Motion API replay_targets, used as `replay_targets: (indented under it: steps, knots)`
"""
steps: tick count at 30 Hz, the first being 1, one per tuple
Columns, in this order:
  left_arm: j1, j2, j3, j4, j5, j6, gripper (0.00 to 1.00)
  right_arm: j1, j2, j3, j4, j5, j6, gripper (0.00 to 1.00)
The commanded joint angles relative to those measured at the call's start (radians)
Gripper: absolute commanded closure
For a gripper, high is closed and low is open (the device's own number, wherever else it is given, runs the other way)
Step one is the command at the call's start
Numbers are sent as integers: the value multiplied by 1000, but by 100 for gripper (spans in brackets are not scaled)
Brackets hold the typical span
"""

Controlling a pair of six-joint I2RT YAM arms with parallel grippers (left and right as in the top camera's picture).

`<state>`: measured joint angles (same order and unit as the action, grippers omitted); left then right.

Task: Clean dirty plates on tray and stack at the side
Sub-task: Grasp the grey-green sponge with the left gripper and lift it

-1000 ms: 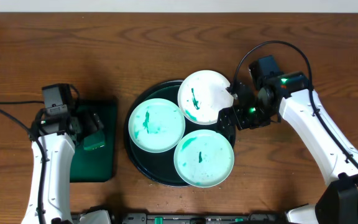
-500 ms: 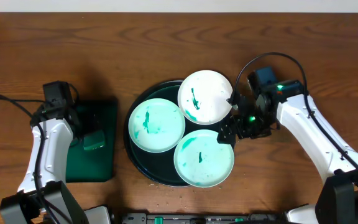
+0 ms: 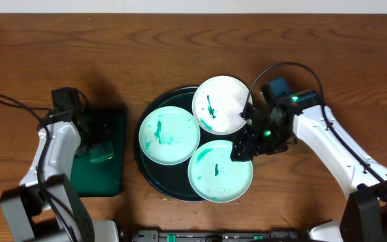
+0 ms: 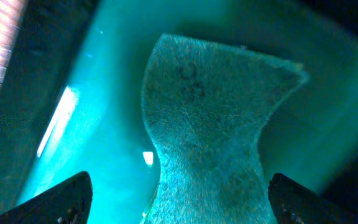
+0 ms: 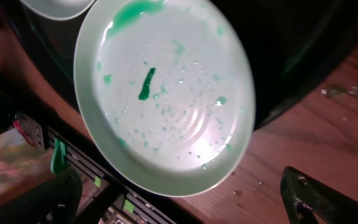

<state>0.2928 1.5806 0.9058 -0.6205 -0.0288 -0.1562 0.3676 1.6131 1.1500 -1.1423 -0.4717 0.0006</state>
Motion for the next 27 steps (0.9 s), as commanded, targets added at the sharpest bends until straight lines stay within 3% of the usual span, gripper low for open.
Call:
replay_targets:
  steps: [1, 11, 27]
  knots:
    - [5, 34, 30, 13, 3, 14, 9, 29, -3, -6, 2, -16, 14, 1]
    - [5, 60, 30, 88, 43, 63, 10, 98, -3, -6, 28, -15, 55, 1]
    - [5, 60, 29, 89, 45, 13, 10, 126, -3, -6, 28, -15, 55, 1]
